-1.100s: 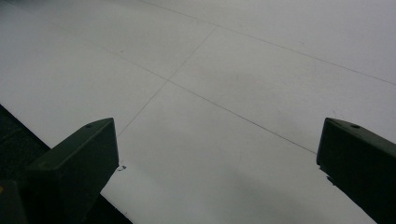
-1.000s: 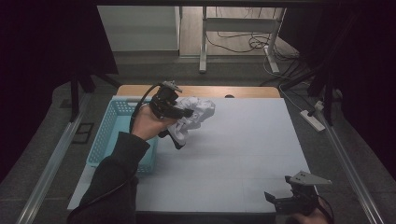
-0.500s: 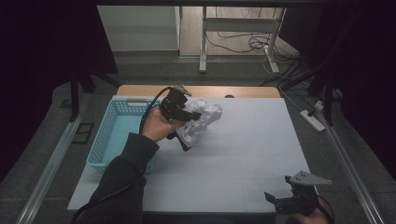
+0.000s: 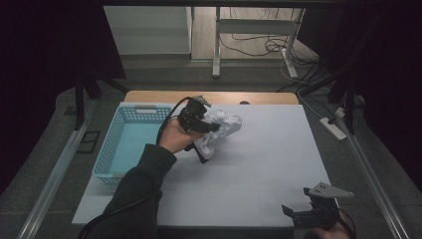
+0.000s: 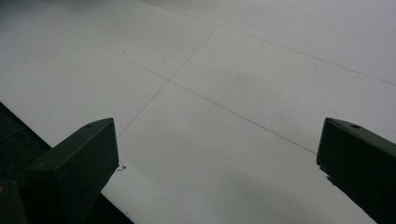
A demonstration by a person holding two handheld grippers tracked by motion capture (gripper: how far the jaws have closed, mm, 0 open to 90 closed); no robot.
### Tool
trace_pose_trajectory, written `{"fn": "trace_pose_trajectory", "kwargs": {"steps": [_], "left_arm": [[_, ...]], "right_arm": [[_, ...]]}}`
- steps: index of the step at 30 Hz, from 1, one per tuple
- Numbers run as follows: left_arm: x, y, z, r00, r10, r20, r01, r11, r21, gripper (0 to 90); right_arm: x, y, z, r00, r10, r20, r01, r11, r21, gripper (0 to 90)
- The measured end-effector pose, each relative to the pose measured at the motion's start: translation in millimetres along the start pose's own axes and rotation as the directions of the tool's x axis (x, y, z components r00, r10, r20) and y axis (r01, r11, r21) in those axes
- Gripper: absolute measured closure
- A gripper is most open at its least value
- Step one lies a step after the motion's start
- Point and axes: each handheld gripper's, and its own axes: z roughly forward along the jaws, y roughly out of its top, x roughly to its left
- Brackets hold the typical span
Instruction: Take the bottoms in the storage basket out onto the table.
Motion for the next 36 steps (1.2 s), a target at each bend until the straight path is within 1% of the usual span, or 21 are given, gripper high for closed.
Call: {"fn": "trace_pose_trajectory", "kwargs": {"steps": [10,12,14,17,23,26,30,36], "left_arm": [[4.1,-5.3,20.7,0.9997,-0.026,0.005,0.026,0.9996,0.014,60.8],[4.7,-6.4,24.7,0.9994,-0.032,0.012,0.031,0.9994,0.017,60.8],[4.5,-7.1,28.2,0.9993,-0.033,0.019,0.032,0.9991,0.028,60.6],[3.3,-8.1,34.2,0.9994,-0.029,0.019,0.028,0.9987,0.044,60.5],[3.5,-10.7,42.9,0.9994,-0.031,0.017,0.03,0.9984,0.047,60.1],[4.7,-12.4,47.4,0.999,-0.042,0.016,0.041,0.9978,0.052,59.9],[6.3,-14.8,54.0,0.999,-0.043,0.01,0.042,0.9971,0.064,59.6],[7.5,-17.9,62.7,0.999,-0.043,0.01,0.042,0.9967,0.07,58.9]], "right_arm": [[0.0,0.0,0.0,1.0,0.0,-0.002,0.0,1.0,0.0,0.0],[-0.1,0.0,0.0,1.0,0.0,-0.002,0.0,1.0,0.0,0.0],[-0.1,0.0,0.1,1.0,0.001,-0.003,-0.001,1.0,0.0,0.0],[0.0,0.0,0.3,1.0,-0.001,-0.002,0.001,1.0,0.003,0.0],[0.2,0.1,0.4,1.0,0.001,-0.002,-0.001,1.0,0.004,0.0],[0.0,0.0,0.3,1.0,-0.001,-0.002,0.001,1.0,0.004,0.0],[0.0,0.0,0.3,1.0,-0.001,-0.003,0.001,1.0,0.004,0.0],[0.1,0.1,0.5,1.0,0.0,-0.005,0.0,1.0,0.005,0.0]]}}
